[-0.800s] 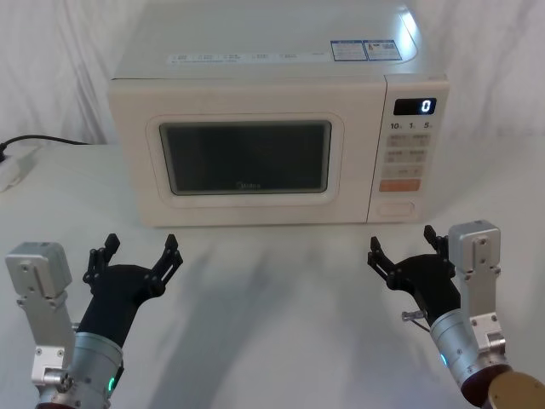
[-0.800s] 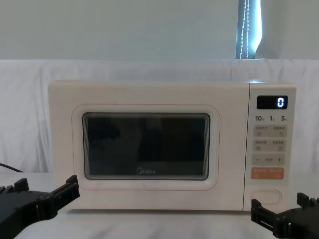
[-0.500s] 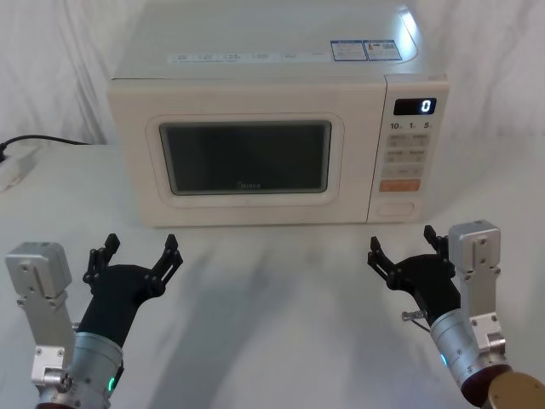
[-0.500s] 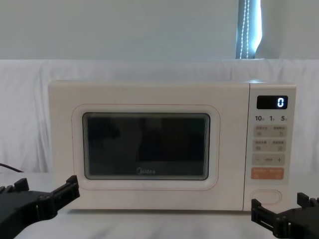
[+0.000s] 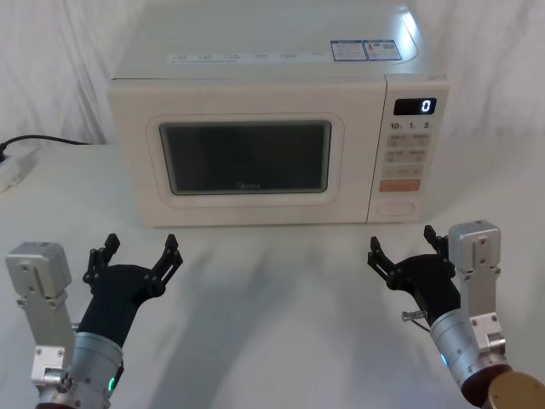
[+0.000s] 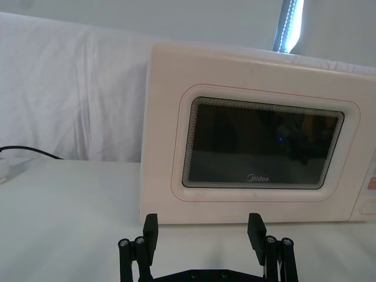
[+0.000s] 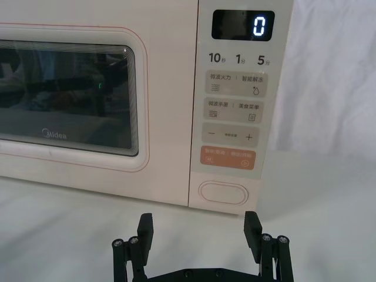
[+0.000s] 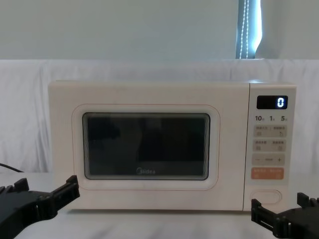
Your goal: Press the button to open the microwave door with one hand; close the microwave door with the other hand.
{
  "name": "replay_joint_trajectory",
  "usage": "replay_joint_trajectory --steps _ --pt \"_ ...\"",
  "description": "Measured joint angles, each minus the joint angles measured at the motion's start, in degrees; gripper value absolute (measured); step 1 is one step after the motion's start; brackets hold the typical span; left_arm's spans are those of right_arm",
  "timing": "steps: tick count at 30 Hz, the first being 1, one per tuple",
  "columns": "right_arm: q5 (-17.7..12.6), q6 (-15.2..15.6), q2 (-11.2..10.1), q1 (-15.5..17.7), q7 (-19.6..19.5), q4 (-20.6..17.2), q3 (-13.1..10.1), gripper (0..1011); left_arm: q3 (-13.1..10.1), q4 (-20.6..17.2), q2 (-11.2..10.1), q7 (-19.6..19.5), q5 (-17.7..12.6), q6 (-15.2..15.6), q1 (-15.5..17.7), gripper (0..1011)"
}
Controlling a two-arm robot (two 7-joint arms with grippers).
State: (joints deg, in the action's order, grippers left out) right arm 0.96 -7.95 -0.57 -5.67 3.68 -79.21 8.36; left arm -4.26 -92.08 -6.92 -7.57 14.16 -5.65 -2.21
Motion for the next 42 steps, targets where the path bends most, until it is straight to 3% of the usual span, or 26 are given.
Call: replay_joint_trajectory --steps 4,9,17,33,39,42 --pt "0.0 0.0 0.0 0.0 0.0 0.0 0.0 993 0.0 0.0 0.0 0.0 0.0 0.0 0.0 1001" --pt "0.0 0.0 0.0 0.0 0.0 0.0 0.0 894 0.0 0.0 0.0 0.0 0.0 0.0 0.0 1001" --pt "0.0 0.0 0.0 0.0 0.0 0.0 0.0 690 0.0 0.0 0.0 0.0 0.0 0.0 0.0 1001" --pt "0.0 0.0 0.0 0.0 0.0 0.0 0.0 161 0.0 0.0 0.0 0.0 0.0 0.0 0.0 1001" --pt "0.0 0.0 0.0 0.0 0.0 0.0 0.0 4 0.0 0.0 0.0 0.0 0.0 0.0 0.0 1001" --pt "0.0 0.0 0.0 0.0 0.0 0.0 0.0 0 0.0 0.0 0.0 0.0 0.0 0.0 0.0 1001"
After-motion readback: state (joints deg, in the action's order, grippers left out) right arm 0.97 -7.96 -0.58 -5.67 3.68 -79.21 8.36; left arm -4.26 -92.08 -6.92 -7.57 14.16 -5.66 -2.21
